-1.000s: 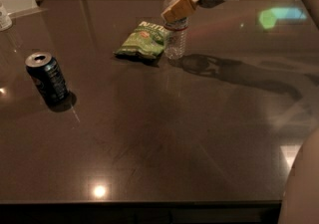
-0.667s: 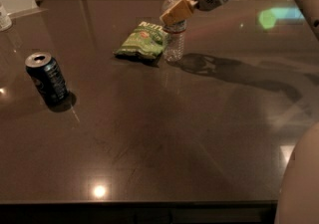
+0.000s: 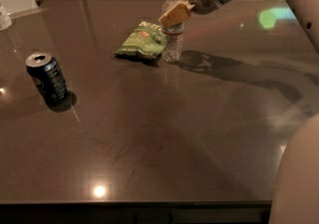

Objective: Move water bottle near green jalapeno chip bag

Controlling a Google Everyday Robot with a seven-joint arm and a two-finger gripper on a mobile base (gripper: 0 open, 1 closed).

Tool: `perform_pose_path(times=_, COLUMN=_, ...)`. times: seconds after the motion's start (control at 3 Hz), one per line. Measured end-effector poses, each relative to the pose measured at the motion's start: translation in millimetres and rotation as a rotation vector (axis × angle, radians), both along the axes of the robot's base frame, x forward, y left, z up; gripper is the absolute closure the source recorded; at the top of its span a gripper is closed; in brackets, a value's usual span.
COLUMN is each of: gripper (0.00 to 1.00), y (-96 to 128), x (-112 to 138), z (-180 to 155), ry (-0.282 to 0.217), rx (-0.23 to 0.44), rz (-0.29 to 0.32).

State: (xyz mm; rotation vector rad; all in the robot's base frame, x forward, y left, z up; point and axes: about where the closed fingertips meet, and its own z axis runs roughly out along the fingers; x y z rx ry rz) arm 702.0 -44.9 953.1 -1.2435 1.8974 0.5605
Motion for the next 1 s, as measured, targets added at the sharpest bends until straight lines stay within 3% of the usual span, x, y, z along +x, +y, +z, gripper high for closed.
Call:
perform_pose_path(times=0.33, gripper=0.13, y=2.6, x=0.3, z=-2.0, ry=0.003, rx=0.0, rz=0.004)
perform_pose_path(times=0.67, gripper=0.0, y=5.0, x=0.5, z=-3.8, ry=0.006, rx=0.0, rz=0.008)
perform_pose_path(times=1.0, gripper=0.0, y=5.1, x=0.5, z=-3.9, ry=0.006, rx=0.0, rz=0.008)
